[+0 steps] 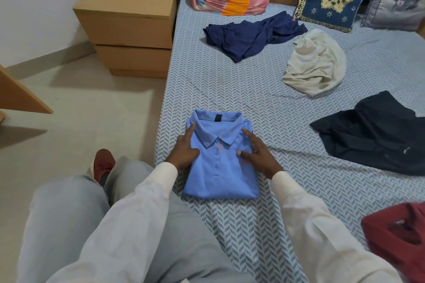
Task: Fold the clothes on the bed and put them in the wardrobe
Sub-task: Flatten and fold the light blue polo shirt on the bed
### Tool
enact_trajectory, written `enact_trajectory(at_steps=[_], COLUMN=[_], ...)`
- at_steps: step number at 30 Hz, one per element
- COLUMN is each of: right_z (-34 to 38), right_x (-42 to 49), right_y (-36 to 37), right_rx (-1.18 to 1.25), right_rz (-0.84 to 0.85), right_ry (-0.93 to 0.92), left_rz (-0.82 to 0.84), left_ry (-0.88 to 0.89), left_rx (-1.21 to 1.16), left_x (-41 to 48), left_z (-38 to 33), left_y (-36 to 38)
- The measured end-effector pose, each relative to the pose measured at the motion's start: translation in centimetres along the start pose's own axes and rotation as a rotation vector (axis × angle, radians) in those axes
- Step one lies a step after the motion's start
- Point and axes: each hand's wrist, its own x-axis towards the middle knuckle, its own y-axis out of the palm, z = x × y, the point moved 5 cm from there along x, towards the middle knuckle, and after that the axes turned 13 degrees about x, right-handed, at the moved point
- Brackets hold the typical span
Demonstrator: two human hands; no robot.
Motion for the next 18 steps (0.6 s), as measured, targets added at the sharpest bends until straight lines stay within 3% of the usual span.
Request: enact_trajectory(at_steps=[6, 18], right_z=[0.4, 5.8], right_x=[0.3, -0.2], right_y=[0.0, 1.8], right_rx=[-0.107, -0.220], right_rz=[0.084, 0.006], right_ry=[0.069, -0.029], left_rz=[0.073, 0.108], left_ry=[-0.015, 0.149], left_rx=[0.060, 0.079], left_x=[0.5, 0.2], left_z=[-0.8, 0.5], left_y=[1.2, -2.3])
